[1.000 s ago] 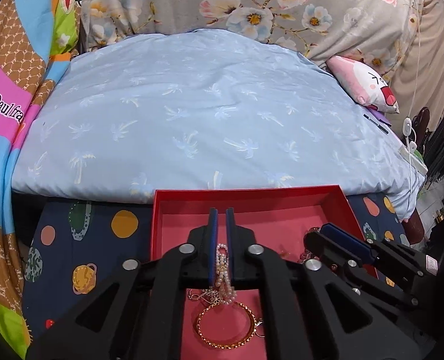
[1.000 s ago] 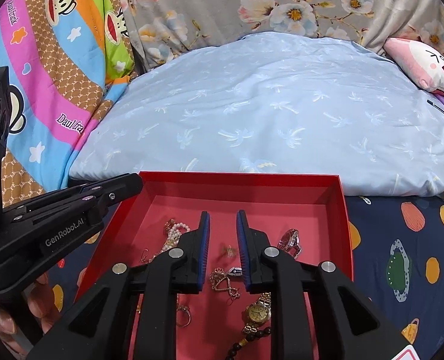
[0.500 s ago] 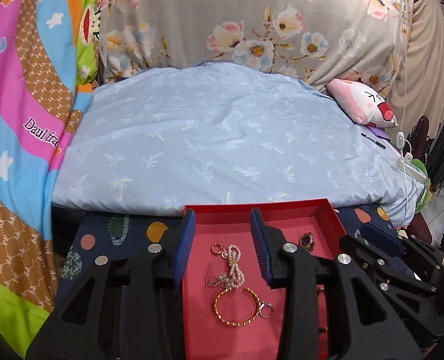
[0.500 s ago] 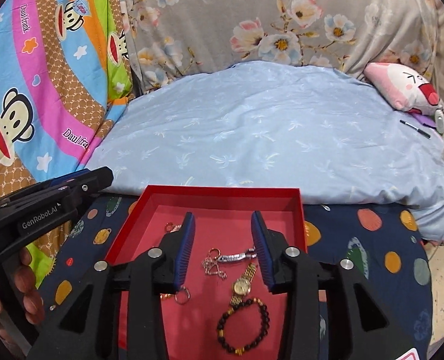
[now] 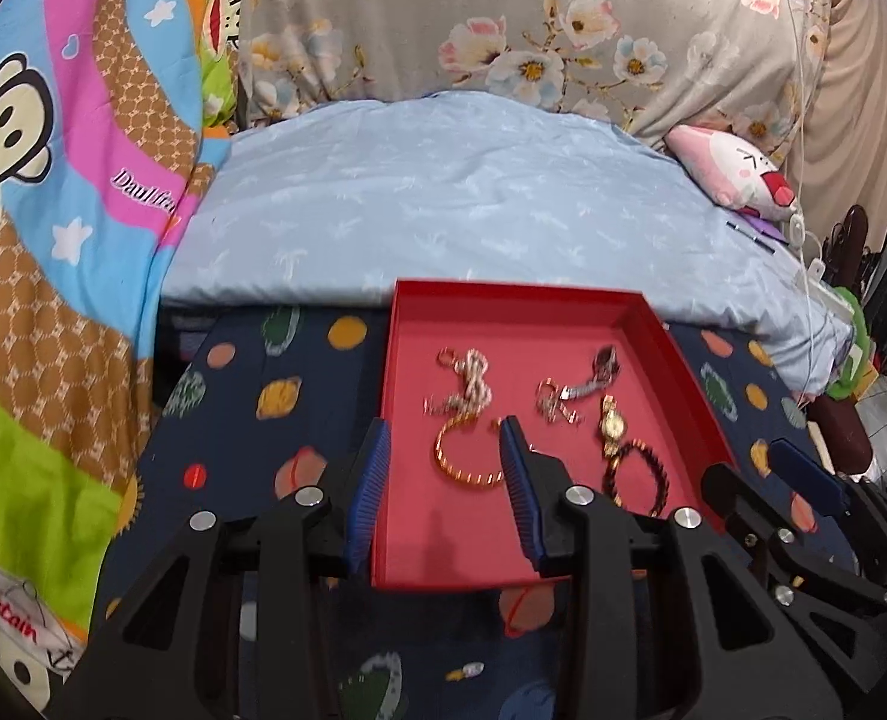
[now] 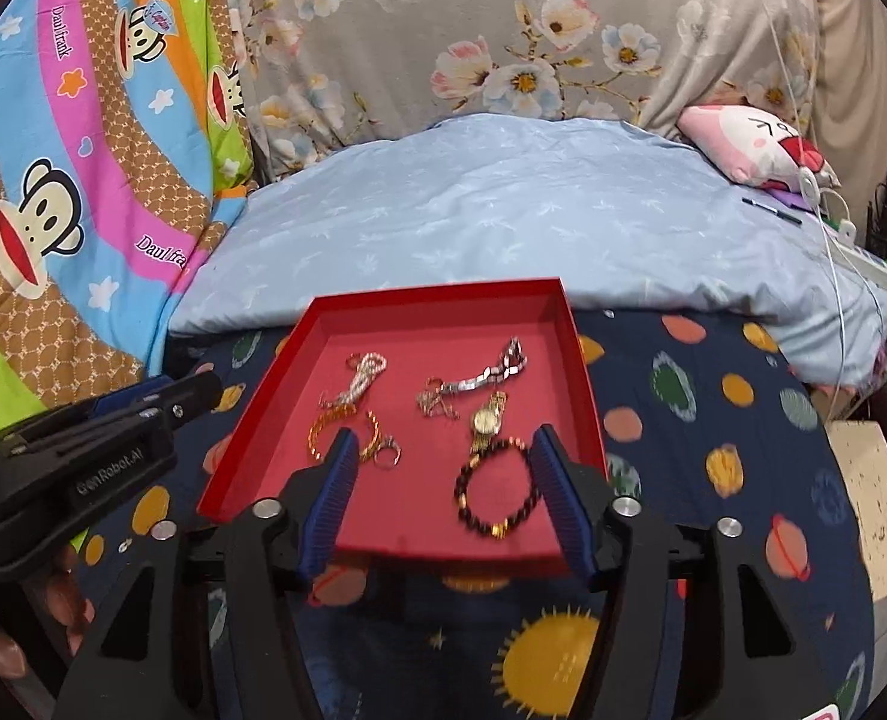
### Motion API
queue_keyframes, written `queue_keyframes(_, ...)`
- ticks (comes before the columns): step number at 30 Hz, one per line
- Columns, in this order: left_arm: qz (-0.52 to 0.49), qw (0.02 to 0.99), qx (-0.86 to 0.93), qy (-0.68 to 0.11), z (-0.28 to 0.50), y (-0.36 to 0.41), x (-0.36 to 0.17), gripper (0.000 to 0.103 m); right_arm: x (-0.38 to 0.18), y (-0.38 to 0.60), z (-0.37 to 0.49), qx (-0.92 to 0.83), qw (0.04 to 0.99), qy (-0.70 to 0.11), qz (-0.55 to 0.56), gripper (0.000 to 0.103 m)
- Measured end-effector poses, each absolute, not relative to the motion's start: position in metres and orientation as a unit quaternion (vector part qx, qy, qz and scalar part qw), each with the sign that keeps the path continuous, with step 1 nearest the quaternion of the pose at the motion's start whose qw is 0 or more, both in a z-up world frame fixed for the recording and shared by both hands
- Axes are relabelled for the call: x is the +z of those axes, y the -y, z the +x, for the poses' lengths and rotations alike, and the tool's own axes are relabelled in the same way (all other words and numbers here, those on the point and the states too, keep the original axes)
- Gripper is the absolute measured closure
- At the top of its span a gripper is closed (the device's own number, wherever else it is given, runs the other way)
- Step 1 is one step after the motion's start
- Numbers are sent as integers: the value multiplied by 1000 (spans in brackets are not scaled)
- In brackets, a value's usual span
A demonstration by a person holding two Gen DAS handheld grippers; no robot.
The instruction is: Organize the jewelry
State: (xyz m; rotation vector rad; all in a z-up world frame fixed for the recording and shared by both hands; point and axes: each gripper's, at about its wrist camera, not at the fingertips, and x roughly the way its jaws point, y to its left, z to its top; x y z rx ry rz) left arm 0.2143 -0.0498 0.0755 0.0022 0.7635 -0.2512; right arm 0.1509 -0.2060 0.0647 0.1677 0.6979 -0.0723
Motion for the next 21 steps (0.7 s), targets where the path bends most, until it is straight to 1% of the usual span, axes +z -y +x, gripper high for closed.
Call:
queue_keyframes(2,2,917,-120,-380,204,50,67,67,60,202,141,-41,935,-342,80,34)
queue_keyframes(4,1,914,-122,-387,195,51,60,67,54,197,131,-46,935,-345,73,30)
queue_keyframes(7,13,915,-111,-388,183,54,52,66,48,193,121,-63,933,-348,66,29)
queue_keyframes(9,20,916,-104,-388,177,54,48,64,43,194,116,-69,930,-354,73,27)
queue_keyframes(12,18,916,-92,-389,171,52,42,55,35,199,109,-83,927,-356,89,20)
queue_keyframes(13,18,917,-90,-389,169,51,41,49,33,202,106,-89,926,-353,95,17)
queue_keyframes(14,19,917,-85,-390,167,51,39,41,31,203,103,-90,927,-351,99,17)
queue_keyframes(16,27,920,-77,-384,162,51,36,35,24,205,100,-94,925,-352,105,17)
queue_keyframes(21,70,923,-67,-372,155,60,27,31,16,204,99,-116,924,-355,81,17)
